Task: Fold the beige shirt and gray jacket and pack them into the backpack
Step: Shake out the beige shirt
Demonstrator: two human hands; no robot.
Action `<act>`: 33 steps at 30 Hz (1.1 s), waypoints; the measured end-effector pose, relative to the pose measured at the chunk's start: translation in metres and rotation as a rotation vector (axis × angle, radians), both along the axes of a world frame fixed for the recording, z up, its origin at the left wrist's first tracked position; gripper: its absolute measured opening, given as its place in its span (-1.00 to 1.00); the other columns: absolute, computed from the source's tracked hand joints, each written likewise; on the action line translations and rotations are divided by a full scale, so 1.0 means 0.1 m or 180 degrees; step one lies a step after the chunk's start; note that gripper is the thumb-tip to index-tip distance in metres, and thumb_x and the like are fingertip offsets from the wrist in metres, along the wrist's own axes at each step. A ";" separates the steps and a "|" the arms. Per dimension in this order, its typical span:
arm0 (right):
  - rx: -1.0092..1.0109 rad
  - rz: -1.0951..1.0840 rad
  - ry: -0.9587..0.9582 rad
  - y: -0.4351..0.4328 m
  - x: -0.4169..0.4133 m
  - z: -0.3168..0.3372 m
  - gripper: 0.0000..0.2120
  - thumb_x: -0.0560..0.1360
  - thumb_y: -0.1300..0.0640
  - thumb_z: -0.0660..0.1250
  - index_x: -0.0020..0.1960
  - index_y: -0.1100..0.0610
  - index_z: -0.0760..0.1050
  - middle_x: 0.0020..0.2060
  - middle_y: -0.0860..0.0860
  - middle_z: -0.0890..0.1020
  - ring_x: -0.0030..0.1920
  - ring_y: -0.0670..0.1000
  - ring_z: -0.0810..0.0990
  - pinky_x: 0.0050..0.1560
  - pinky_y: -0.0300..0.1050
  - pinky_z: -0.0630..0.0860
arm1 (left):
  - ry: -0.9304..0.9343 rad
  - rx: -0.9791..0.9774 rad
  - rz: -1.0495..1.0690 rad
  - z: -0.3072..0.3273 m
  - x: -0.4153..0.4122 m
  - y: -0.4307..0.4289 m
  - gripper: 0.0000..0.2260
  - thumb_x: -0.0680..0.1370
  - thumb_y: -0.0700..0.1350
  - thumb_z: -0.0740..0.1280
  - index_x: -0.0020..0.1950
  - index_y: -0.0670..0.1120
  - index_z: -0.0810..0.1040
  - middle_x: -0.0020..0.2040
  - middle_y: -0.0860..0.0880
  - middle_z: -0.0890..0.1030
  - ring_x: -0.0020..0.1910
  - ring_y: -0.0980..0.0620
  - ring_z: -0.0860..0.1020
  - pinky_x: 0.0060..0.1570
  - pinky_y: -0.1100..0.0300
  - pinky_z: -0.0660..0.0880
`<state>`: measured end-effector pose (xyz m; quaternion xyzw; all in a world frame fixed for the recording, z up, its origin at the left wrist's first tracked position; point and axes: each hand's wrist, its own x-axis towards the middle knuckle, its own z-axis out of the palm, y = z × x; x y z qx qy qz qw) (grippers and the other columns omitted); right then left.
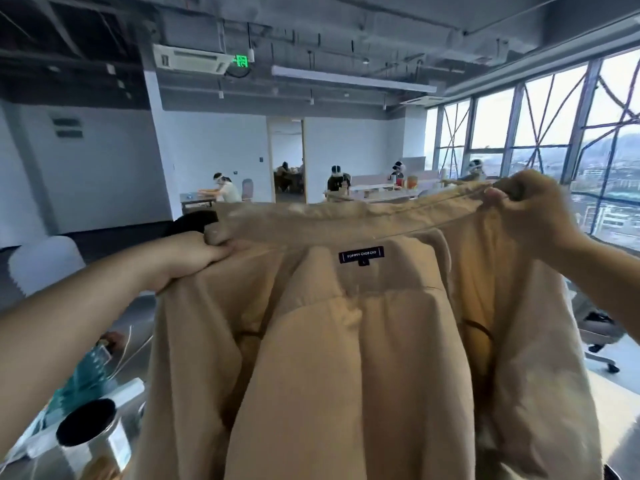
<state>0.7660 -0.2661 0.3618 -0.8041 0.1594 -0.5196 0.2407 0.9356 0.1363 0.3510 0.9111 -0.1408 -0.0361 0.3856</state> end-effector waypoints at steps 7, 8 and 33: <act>0.0502 0.0211 0.1279 -0.66 1.51 -0.96 -0.75 0.48 0.22 0.40 -0.33 0.15 0.41 -0.25 0.20 0.57 -0.19 0.18 0.52 -0.20 -0.12 0.29 | 0.0604 0.0063 0.0630 -0.71 0.93 -0.64 -0.79 0.43 -0.01 0.47 -0.16 -0.14 0.59 -0.14 -0.17 0.64 -0.14 -0.17 0.62 -0.25 0.16 0.52; 0.0619 0.0218 0.1436 -0.76 1.75 -1.18 -0.80 0.49 0.20 0.39 -0.29 0.16 0.45 -0.19 0.24 0.61 -0.13 0.20 0.56 -0.17 -0.11 0.33 | 0.0706 -0.0092 0.0707 -0.89 1.10 -0.76 -0.80 0.43 -0.05 0.46 -0.13 -0.18 0.61 -0.12 -0.19 0.66 -0.16 -0.17 0.63 -0.25 0.16 0.51; -0.0932 0.3036 0.4709 1.37 1.63 -4.58 -0.42 0.59 -0.24 -0.08 0.55 -0.06 -0.01 0.55 -0.07 0.03 0.55 0.03 -0.04 0.49 -0.03 -0.17 | 0.2228 0.1281 0.1625 -4.40 0.47 -0.64 -0.05 0.39 0.40 0.25 0.56 -0.05 -0.10 0.55 -0.16 0.02 0.51 -0.17 0.07 0.39 -0.04 0.18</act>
